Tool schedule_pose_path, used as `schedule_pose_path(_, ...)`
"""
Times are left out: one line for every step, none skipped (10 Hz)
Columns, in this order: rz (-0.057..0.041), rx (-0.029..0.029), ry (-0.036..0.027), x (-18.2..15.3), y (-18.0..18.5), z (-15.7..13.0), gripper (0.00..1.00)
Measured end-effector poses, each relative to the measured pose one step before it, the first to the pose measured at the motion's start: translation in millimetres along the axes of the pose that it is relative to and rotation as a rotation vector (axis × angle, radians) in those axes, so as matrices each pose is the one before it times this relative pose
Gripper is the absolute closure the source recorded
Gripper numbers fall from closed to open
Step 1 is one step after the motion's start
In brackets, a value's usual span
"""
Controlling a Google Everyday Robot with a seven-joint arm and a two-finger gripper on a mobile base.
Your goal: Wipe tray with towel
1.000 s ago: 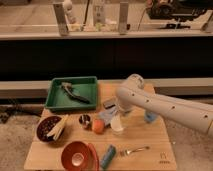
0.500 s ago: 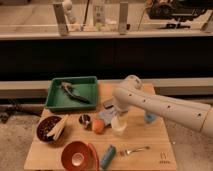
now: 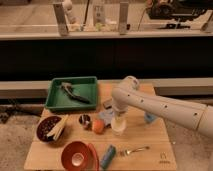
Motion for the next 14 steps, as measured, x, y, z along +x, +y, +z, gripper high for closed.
schedule_pose_path(0.00250,-0.00009,-0.00028,-1.23,-0.65,2.38,0.20)
schedule_pose_path(-0.00807,0.00000,0.01041,-0.24,0.58,-0.99,0.20)
schedule_pose_path(-0.01107,-0.00365,0.02101,2.26,1.04,-8.49,0.20)
schedule_pose_path(-0.01352,-0.00474,0.01599,2.33,-0.38,-10.10,0.20)
schedule_pose_path(-0.01614,-0.00778,0.01718,2.15,-1.12,-10.58,0.20)
schedule_pose_path(-0.02446,-0.00747,0.01595,-0.54,-2.06,-6.14,0.20)
schedule_pose_path(-0.02570,-0.00376,0.00429,-1.83,-2.45,-3.91,0.20)
schedule_pose_path(-0.04391,-0.00493,0.00165,0.43,-2.17,-4.06,0.20)
schedule_pose_path(-0.03863,-0.00103,-0.00026,1.30,-2.14,-2.84,0.20)
schedule_pose_path(-0.05434,-0.00648,-0.00197,0.69,-2.74,-0.71,0.20)
schedule_pose_path(-0.04877,-0.00719,-0.00015,-1.26,-3.13,0.63,0.20)
schedule_pose_path(-0.02678,-0.00316,0.00011,-0.85,-1.84,0.06,0.20)
schedule_pose_path(-0.06184,-0.00556,0.00317,-0.84,-5.79,0.26,0.20)
schedule_pose_path(-0.04184,0.00198,-0.00241,0.10,-6.25,-1.03,0.20)
